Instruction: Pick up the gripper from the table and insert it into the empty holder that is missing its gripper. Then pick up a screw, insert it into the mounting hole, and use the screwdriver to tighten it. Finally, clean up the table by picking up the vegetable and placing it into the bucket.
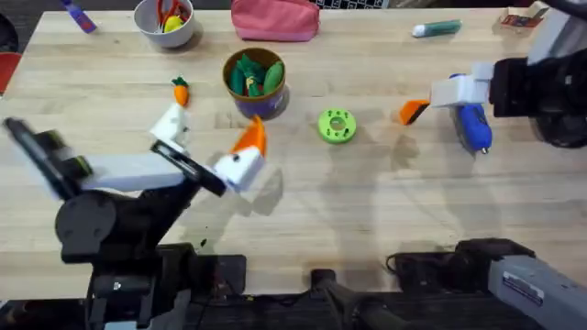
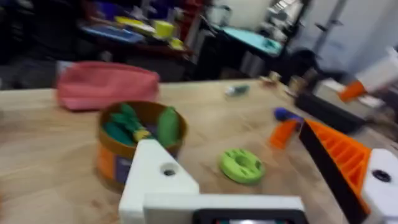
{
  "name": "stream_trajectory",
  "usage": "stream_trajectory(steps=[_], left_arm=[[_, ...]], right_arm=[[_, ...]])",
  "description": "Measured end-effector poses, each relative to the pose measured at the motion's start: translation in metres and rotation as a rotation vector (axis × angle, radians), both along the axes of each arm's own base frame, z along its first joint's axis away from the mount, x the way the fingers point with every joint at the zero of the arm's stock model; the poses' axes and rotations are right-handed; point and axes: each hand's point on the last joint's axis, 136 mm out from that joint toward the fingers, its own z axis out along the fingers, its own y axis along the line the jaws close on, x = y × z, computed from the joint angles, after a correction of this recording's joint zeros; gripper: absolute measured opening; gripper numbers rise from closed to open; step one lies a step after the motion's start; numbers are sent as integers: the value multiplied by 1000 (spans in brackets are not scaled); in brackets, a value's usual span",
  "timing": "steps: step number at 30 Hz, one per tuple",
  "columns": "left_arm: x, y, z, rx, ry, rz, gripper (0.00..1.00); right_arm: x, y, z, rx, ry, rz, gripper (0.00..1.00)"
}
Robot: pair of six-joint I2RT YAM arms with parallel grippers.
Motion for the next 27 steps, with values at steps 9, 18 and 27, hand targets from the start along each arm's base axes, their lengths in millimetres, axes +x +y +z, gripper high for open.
stream_trajectory(steps=[9, 18, 27], left_arm=[[-41, -43, -32, 129, 34, -347, 985], [-62, -55, -39, 237, -63, -481, 986], [-65, -57, -39, 256, -91, -500, 985]], right_arm=[[0, 0, 0, 0, 0, 0, 994], [0, 0, 0, 0, 0, 0, 993], [0, 0, 0, 0, 0, 0, 993]])
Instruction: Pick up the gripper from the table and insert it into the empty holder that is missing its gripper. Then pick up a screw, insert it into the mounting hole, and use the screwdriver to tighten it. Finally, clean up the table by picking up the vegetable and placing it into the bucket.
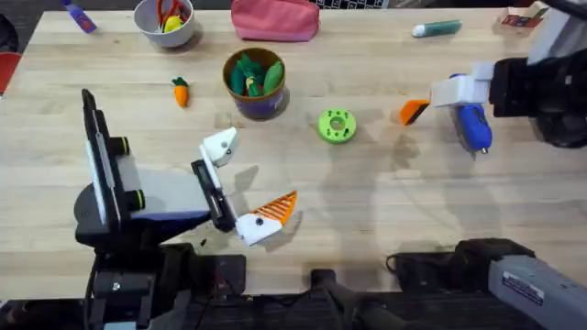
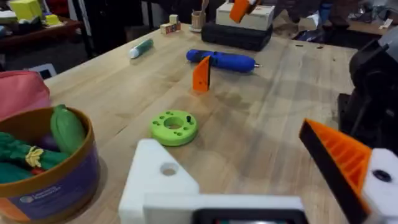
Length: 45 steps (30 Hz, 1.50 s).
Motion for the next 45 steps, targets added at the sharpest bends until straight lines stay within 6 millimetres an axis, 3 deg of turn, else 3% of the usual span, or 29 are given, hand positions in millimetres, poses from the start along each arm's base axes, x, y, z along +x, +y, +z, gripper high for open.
stream_trajectory(steps=[45], left_arm=[[0, 0, 0, -22, 44, 3, 985]], right_arm=[[0, 0, 0, 0, 0, 0, 994]])
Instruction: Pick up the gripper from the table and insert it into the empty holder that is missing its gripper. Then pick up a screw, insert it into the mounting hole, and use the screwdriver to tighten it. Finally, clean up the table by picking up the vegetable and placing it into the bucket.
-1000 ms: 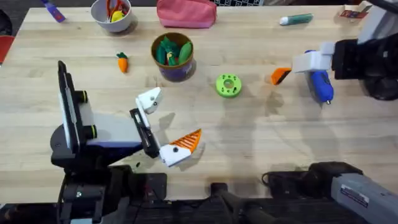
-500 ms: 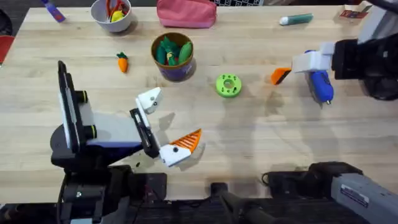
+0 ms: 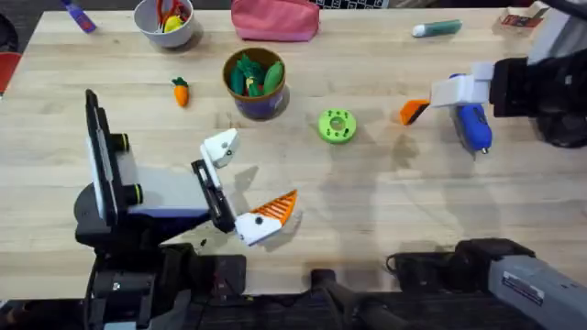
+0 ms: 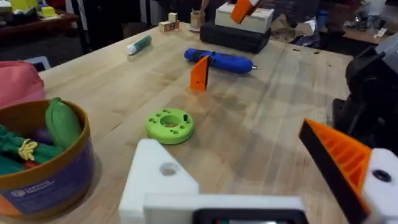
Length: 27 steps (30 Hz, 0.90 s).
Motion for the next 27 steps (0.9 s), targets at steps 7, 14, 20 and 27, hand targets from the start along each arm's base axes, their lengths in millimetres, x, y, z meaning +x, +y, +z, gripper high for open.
stream_trajectory(steps=[7, 14, 20, 27], left_arm=[[0, 0, 0, 0, 0, 0, 985], [0, 0, 0, 0, 0, 0, 985], [0, 0, 0, 0, 0, 0, 985], [0, 0, 0, 0, 0, 0, 985]], right_arm=[[0, 0, 0, 0, 0, 0, 994], [3, 0, 2, 0, -15, 0, 994], [-4, 0, 0, -1, 34, 2, 992], [18, 0, -13, -18, 180, 36, 993]])
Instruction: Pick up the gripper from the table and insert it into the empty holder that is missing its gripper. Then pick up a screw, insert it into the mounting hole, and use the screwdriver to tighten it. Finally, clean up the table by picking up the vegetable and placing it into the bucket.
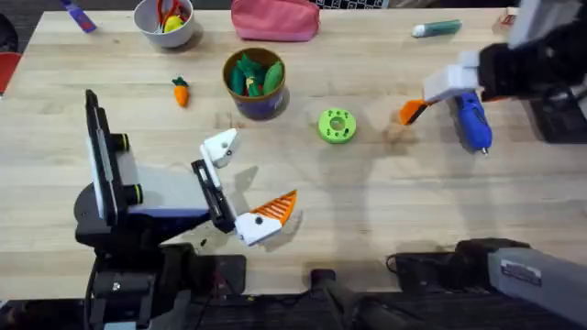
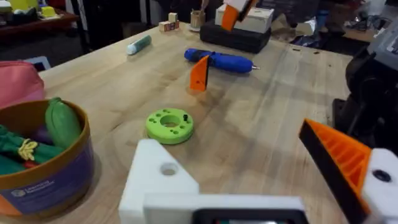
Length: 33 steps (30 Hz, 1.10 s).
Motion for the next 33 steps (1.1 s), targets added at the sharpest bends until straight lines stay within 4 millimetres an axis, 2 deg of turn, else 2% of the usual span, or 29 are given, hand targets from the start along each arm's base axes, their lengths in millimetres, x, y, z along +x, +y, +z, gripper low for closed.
stream_trajectory(steps=[6, 12, 19, 23, 33], left_arm=[[0, 0, 0, 0, 0, 0, 985], [0, 0, 0, 0, 0, 0, 985], [0, 0, 0, 0, 0, 0, 986], [0, 0, 0, 0, 0, 0, 985], [0, 0, 0, 0, 0, 0, 985]], right_arm=[[30, 0, -32, -10, 129, 30, 994], [47, 0, -73, -12, 225, 43, 989], [63, 0, -112, -11, 290, 46, 880], [68, 0, -119, -11, 287, 46, 807], [68, -4, -116, -35, 290, 40, 624]])
